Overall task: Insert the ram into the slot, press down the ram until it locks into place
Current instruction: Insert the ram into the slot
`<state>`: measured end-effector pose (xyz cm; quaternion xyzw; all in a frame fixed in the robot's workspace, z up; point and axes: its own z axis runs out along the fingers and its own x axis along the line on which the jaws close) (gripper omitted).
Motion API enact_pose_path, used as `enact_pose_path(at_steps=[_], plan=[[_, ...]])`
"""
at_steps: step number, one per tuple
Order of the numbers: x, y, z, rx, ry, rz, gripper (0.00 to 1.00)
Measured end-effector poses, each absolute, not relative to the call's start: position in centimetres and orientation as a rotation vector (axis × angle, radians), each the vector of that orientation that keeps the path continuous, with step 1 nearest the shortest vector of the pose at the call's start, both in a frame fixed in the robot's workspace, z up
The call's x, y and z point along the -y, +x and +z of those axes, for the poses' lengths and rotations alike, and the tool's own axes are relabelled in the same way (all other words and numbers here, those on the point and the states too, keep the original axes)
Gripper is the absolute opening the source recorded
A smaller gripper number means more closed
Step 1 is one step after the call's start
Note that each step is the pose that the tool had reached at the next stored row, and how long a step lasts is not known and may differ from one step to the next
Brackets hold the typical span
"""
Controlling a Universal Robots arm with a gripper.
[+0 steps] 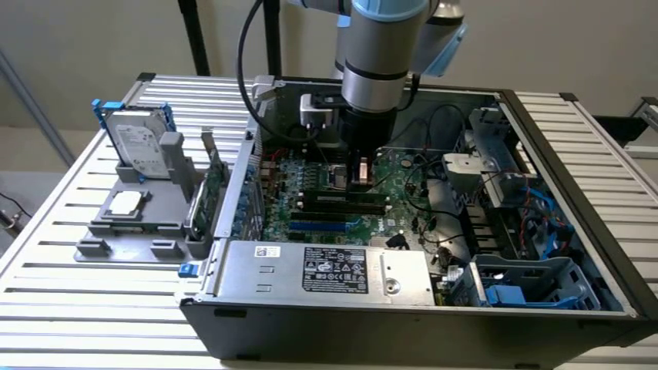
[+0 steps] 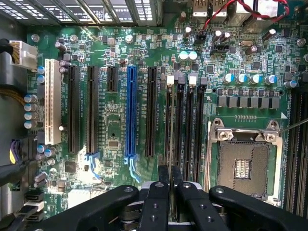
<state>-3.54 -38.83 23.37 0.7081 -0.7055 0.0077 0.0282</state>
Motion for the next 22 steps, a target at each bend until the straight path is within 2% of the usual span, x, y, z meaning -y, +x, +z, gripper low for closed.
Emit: enact_pose_path(at_steps=[22], plan=[[39.23,-3.54,23.20,2.181,2.197,0.008,0.13]])
